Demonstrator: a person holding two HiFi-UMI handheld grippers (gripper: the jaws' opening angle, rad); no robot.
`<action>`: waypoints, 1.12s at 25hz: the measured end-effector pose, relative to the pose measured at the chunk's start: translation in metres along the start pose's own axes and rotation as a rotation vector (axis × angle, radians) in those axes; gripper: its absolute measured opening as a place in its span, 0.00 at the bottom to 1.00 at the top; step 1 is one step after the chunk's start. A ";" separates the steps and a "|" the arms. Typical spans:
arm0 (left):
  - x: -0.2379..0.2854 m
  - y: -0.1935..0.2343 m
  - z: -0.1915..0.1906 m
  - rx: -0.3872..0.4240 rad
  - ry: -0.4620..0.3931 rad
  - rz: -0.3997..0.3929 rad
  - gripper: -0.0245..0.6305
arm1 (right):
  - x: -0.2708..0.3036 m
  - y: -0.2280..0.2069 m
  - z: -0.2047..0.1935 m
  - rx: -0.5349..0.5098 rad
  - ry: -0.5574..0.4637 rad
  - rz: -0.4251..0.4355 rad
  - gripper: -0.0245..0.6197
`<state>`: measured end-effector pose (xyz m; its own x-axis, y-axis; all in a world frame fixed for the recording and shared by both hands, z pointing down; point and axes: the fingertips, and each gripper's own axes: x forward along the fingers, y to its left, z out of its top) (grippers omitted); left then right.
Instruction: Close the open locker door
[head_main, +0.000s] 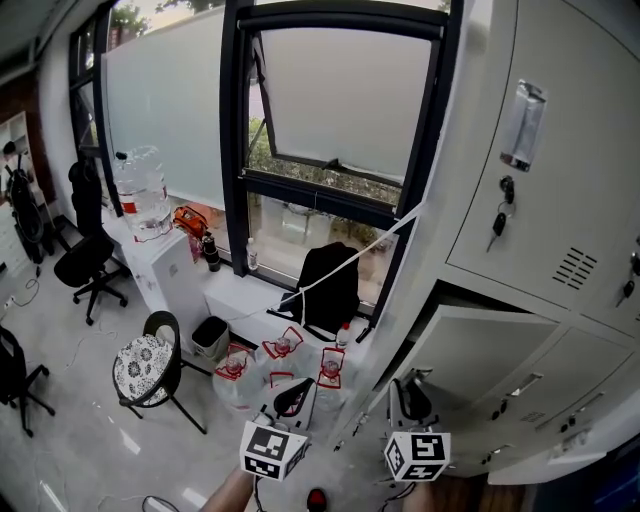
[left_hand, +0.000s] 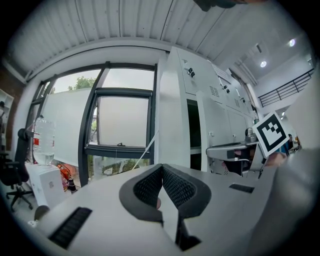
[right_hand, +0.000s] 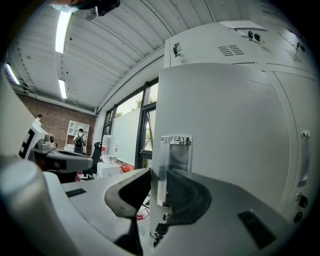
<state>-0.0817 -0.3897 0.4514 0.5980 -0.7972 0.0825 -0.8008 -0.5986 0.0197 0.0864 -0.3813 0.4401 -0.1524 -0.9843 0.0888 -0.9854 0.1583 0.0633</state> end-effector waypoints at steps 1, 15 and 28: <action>0.002 0.002 0.000 -0.002 0.001 0.002 0.07 | 0.003 -0.001 0.000 -0.001 0.002 -0.004 0.20; 0.024 0.017 -0.007 -0.016 0.017 0.010 0.07 | 0.032 -0.013 0.002 -0.017 0.008 -0.031 0.19; 0.037 0.020 -0.009 -0.013 0.029 0.013 0.07 | 0.047 -0.021 0.003 -0.010 0.005 -0.036 0.19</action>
<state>-0.0755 -0.4303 0.4637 0.5869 -0.8020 0.1115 -0.8087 -0.5874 0.0313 0.0998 -0.4314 0.4401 -0.1162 -0.9890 0.0913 -0.9894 0.1233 0.0765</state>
